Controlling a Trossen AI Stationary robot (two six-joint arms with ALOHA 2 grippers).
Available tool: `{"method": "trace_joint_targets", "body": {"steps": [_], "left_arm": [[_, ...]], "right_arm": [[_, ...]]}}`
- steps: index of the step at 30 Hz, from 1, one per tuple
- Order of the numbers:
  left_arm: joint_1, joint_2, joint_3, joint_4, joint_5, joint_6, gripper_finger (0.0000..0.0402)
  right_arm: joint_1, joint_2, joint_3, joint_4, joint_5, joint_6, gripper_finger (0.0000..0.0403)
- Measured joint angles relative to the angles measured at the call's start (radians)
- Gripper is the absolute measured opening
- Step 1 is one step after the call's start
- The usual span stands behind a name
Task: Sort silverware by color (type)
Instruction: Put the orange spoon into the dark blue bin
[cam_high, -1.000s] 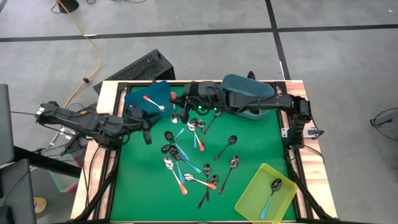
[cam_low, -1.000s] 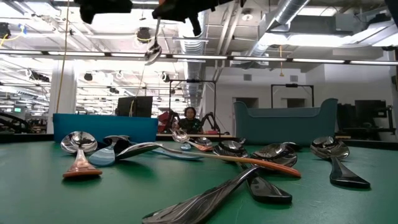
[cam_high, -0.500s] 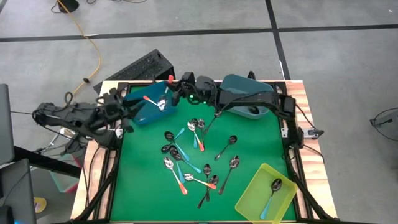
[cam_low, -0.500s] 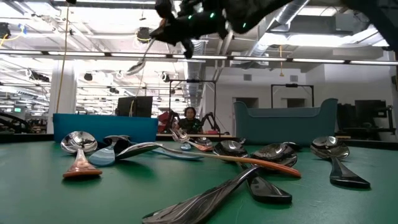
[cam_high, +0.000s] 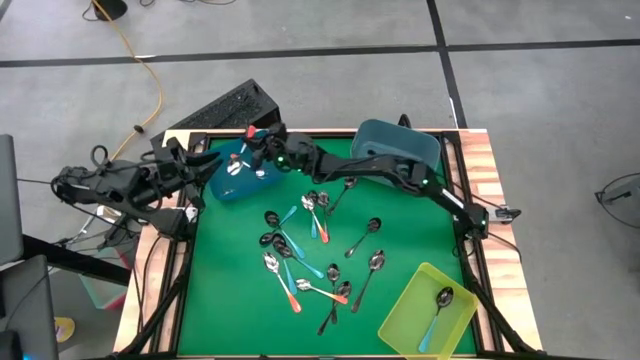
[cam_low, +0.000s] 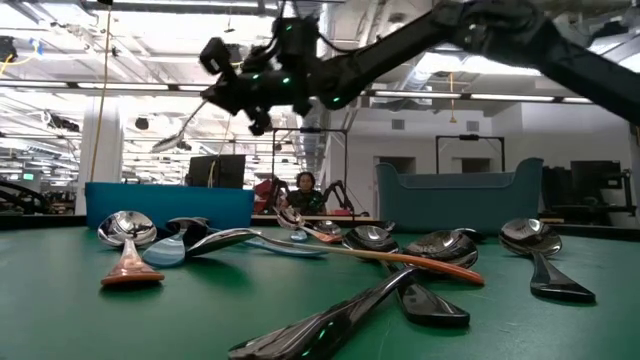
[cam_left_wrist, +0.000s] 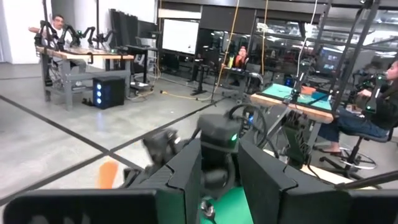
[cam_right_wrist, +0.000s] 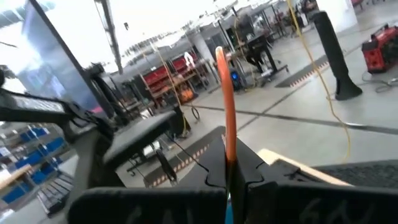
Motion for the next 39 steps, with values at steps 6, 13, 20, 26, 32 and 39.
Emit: {"method": "trace_joint_targets", "body": {"steps": [6,13,20,26,32,39], "left_arm": [[0.0,0.0,0.0,0.0,0.0,0.008,0.009],[0.0,0.0,0.0,-0.001,0.0,0.015,0.009],[0.0,0.0,-0.001,-0.004,0.0,0.032,0.009],[0.0,0.0,-0.001,-0.004,0.0,0.04,0.009],[0.0,0.0,-0.001,-0.004,0.0,0.041,0.009],[0.0,0.0,-0.001,-0.004,0.0,0.042,0.009]], "right_arm": [[0.0,0.124,0.173,-0.123,0.076,0.0,0.0007],[-0.009,0.153,0.203,-0.205,0.158,0.07,0.0007],[-0.009,0.155,0.199,-0.239,0.155,0.008,0.0019],[-0.004,0.154,0.199,-0.329,0.154,0.008,0.0021],[-0.005,0.154,0.199,-0.341,0.151,-0.007,0.0048],[-0.005,0.154,0.199,-0.341,0.106,-0.019,0.0112]]}}
